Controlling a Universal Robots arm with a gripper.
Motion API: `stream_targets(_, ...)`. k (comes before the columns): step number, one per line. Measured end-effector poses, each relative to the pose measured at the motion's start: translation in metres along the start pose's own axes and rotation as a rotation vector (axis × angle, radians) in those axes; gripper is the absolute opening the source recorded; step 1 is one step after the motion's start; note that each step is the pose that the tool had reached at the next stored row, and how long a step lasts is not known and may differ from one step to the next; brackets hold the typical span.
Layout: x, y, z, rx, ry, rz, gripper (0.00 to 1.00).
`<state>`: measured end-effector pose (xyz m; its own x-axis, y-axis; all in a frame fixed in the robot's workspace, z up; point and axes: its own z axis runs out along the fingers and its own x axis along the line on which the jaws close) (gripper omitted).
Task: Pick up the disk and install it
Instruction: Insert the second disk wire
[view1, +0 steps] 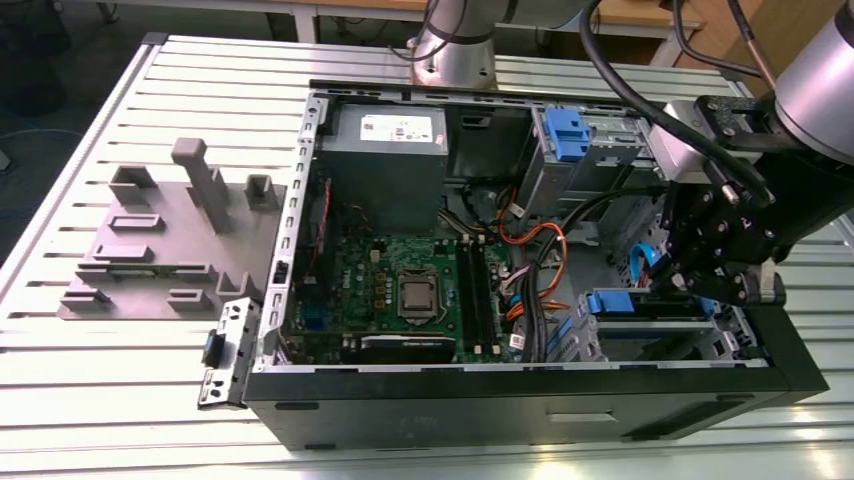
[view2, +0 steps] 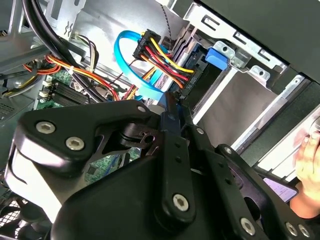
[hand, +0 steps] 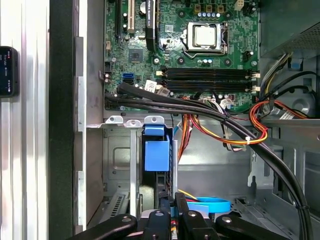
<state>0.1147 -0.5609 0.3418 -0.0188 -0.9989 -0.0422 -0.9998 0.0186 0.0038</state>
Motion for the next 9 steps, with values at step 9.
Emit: stream_targets(9,0.0021,0.0,0.002,0.0,-0.0006,0.0,0.16)
